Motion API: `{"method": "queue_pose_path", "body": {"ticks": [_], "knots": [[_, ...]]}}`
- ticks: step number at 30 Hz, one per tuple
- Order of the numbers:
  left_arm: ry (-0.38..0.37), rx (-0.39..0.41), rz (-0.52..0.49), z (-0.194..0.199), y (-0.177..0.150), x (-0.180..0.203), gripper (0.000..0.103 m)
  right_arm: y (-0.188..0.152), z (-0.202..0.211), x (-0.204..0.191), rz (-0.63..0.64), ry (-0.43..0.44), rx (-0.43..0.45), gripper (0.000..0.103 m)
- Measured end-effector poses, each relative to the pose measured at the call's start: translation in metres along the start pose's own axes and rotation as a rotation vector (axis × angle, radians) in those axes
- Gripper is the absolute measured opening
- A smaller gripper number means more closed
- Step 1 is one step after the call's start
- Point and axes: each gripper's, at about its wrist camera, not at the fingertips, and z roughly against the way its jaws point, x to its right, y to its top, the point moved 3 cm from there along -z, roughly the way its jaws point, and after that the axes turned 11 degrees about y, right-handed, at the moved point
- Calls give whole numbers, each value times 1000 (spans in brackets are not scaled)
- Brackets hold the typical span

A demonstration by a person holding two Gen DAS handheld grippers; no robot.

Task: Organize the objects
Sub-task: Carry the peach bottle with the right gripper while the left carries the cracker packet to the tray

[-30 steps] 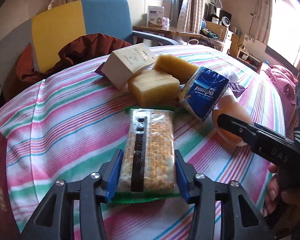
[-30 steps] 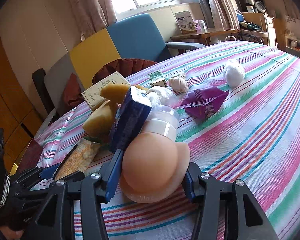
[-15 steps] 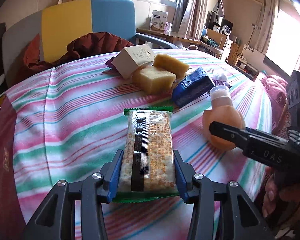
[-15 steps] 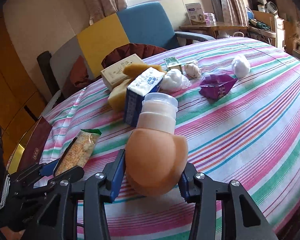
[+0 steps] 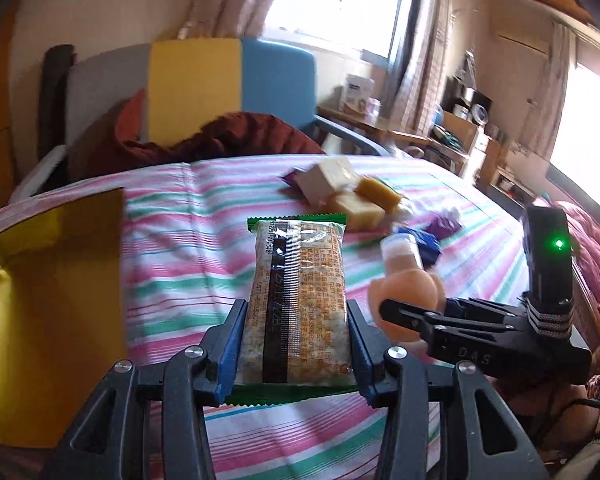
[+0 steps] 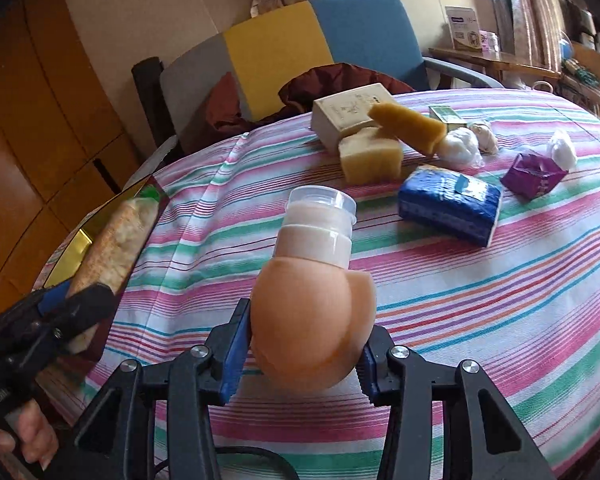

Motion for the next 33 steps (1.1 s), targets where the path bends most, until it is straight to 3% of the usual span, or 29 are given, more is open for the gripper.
{"method": "queue_pose_path", "body": {"ticks": [8,15,26,29,33], "knots": [[203,-9,128,29,-1,-90,47,29,5,-37,84,65,27,47],[379,-125,202,26,-25,-176,47,51,4,-93,150,174,47,47],[544,-274,396,21,-64,-271,47,51,-17,-194,296,352,-13,48],[553,-253,498,29,-67,-284,47,44,-26,-216,338,381,-52,48],[594,-121,647,61,-66,-299,48,29,-44,-236,351,417,-132,48]]}}
